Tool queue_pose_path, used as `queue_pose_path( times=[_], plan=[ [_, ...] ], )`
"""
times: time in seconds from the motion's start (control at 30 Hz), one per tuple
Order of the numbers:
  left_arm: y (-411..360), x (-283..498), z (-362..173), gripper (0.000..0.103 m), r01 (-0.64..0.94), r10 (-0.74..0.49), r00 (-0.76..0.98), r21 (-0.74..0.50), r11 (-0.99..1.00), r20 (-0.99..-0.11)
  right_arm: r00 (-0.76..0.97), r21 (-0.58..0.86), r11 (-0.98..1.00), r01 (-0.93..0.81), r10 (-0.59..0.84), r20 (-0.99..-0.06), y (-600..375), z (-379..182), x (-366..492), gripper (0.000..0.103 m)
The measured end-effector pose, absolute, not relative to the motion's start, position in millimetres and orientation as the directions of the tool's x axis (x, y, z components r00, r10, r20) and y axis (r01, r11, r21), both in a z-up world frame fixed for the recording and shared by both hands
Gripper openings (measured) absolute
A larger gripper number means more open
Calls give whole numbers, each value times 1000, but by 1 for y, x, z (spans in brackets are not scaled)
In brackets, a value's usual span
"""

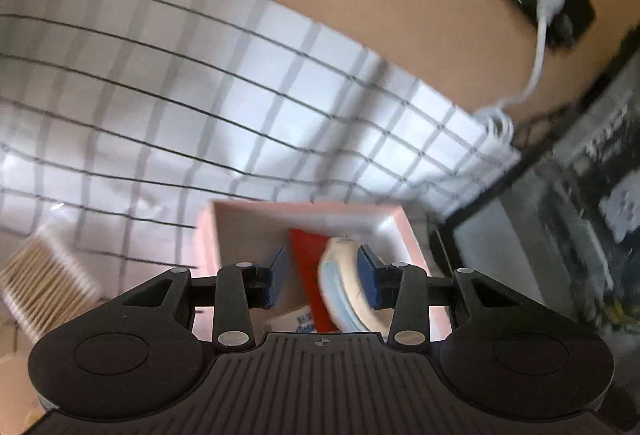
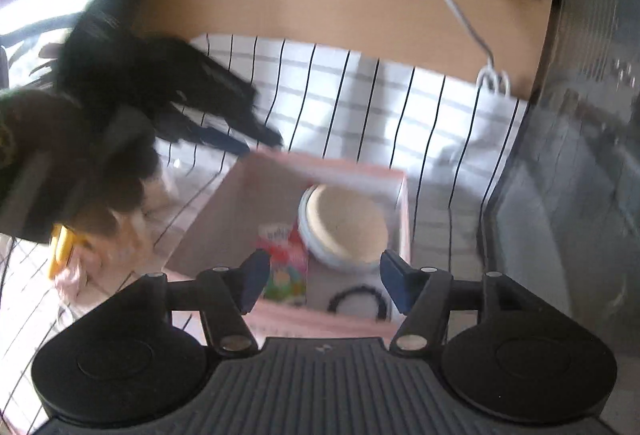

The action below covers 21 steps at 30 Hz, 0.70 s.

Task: Organize soft objects
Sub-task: 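Lower compact and hair tie into the pink box, opening both tools, then move both tools back toward the yellow toy and peach ribbon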

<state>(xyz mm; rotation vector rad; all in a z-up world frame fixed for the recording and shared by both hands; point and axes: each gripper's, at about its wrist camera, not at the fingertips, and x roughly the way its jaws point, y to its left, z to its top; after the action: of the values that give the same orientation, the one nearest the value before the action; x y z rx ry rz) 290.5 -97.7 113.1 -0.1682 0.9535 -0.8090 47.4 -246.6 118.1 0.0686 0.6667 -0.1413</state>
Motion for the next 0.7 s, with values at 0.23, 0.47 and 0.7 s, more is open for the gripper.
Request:
queue_pose_path(
  times=[0.23, 0.47, 0.7],
  plan=[
    [-23, 215, 138, 43, 584, -671, 461, -371, 722, -581, 740, 118, 984, 132, -19, -672, -238, 101, 48, 72],
    [51, 147, 100, 43, 451, -516, 556, -286, 846, -651, 718, 105, 991, 89, 9, -696, -206, 78, 52, 75],
    [125, 131, 64, 43, 238, -352, 567, -261, 936, -745, 668, 56, 998, 0, 42, -743, -164, 62, 56, 84]
  ],
)
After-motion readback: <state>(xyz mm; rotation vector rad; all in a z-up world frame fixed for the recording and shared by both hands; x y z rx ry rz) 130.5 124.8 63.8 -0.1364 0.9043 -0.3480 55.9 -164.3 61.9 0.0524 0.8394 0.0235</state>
